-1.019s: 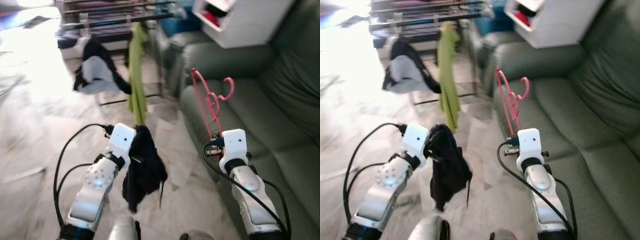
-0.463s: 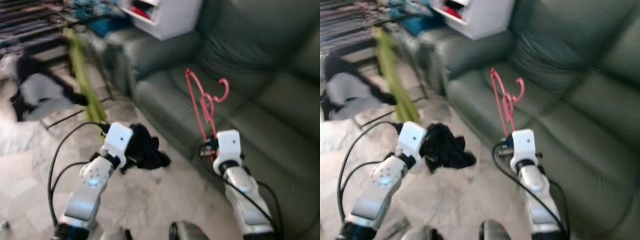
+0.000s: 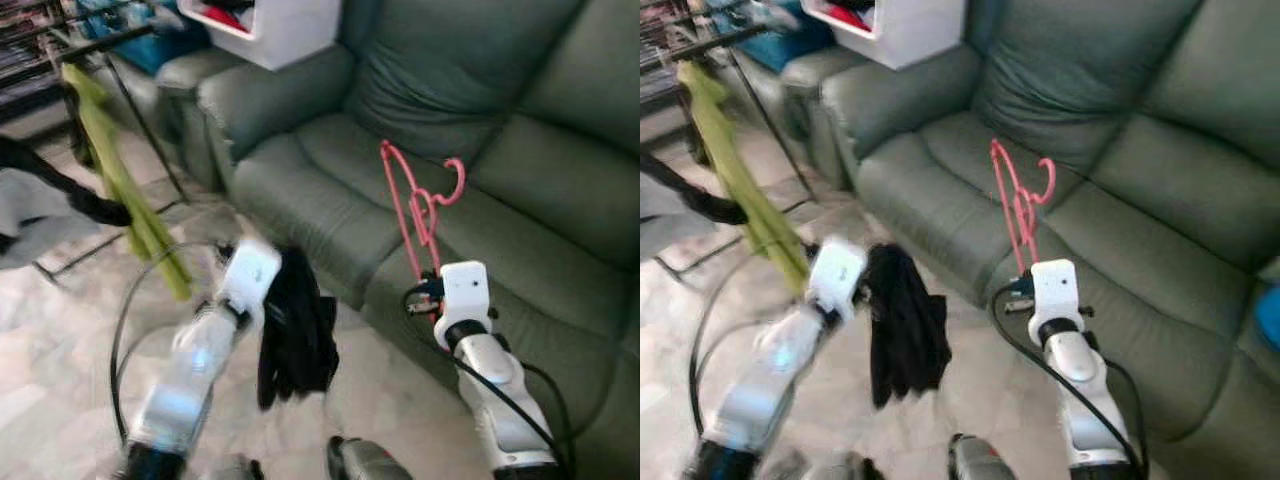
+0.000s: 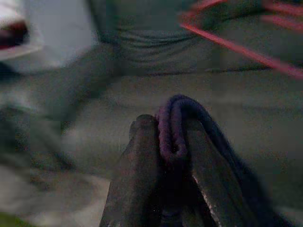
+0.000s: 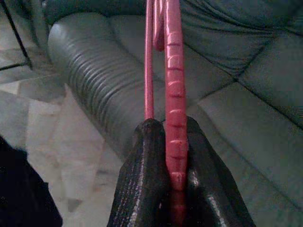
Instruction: Hang hanger
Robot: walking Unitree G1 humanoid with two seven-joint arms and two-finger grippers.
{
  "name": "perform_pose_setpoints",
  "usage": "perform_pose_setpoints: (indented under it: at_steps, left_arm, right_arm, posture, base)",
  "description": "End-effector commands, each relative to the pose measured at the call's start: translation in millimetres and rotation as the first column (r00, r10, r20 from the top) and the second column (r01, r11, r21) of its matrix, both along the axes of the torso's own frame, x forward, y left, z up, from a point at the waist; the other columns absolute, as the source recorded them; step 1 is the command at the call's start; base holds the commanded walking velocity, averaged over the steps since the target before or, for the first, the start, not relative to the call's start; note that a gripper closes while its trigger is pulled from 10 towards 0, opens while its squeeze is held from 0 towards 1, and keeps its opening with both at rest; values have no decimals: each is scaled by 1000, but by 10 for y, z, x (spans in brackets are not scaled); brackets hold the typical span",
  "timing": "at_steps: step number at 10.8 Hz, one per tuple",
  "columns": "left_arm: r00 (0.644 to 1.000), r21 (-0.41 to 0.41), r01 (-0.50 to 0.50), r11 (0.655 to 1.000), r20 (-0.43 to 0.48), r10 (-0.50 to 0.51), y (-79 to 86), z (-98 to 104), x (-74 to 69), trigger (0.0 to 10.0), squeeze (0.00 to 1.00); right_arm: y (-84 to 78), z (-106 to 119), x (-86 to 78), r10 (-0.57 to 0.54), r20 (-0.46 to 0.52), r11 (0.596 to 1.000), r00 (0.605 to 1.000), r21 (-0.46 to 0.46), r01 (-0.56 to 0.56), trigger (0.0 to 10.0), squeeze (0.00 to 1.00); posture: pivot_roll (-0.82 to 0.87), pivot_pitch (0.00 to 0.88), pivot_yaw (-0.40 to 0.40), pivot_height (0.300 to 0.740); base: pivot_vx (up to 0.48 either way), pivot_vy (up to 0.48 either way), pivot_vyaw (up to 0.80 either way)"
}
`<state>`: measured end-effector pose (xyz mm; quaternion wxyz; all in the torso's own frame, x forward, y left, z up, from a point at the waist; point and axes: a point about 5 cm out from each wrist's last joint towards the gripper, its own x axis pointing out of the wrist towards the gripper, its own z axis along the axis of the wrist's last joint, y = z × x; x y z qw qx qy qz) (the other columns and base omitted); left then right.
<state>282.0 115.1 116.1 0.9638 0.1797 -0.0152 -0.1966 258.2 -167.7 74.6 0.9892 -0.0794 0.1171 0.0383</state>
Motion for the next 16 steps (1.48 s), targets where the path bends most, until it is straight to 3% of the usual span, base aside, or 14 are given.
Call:
perform_pose_setpoints:
  at_steps: [1,3,5,6,8,10,11,12,13,14,16]
  left_arm:
    - [993,43,-107,993,47,105,157,36,81,10000,0]
    - [981,88,-186,979,73,179,314,127,325,10000,0]
    - [971,195,-212,957,153,184,308,272,624,10000,0]
    - [966,231,-218,948,189,176,308,322,695,10000,0]
    - [949,295,-260,920,254,187,387,422,849,10000,0]
    - [941,293,-249,923,297,160,417,502,895,10000,0]
    - [930,309,-281,909,323,178,453,506,911,10000,0]
    - [916,318,-322,892,343,208,509,496,925,10000,0]
    - [915,319,-329,889,341,216,534,488,929,10000,0]
    - [912,326,-344,881,340,230,597,470,932,10000,0]
    - [907,327,-365,872,337,253,650,451,945,10000,0]
  right_arm:
    - [29,66,23,28,14,1000,1000,7,-28,10000,0]
    - [102,42,-15,145,-22,989,989,-20,-145,10000,0]
    - [191,63,-71,268,-30,961,963,-57,-270,10000,0]
    - [219,89,-84,320,-31,945,947,-65,-321,10000,0]
    - [241,161,-116,448,-44,894,893,5,-449,10000,0]
    - [210,159,-131,526,-81,850,847,10,-527,10000,0]
    - [213,168,-139,546,-87,837,833,30,-546,10000,0]
    - [219,200,-178,621,-108,783,776,50,-620,10000,0]
    - [185,225,-183,649,-121,760,751,52,-648,10000,0]
    - [22,306,-141,653,-138,754,745,21,-657,10000,0]
    - [-105,343,-198,702,-190,704,686,40,-709,10000,0]
  posture:
    - [-31,104,-1,740]
    - [-37,97,3,740]
    - [-45,82,3,740]
    - [-48,76,4,740]
    - [-55,66,3,740]
    - [-54,62,-1,740]
    - [-51,61,-3,740]
    - [-51,61,-3,740]
    - [-51,61,-3,740]
    - [-51,61,-3,740]
    - [-65,60,-7,740]
  base:
    - [0,0,0]
    - [0,0,0]
    - [0,0,0]
    - [0,0,0]
    - [0,0,0]
    - [0,0,0]
    - [0,0,0]
    - [0,0,0]
    - [0,0,0]
    - [0,0,0]
    - [0,0,0]
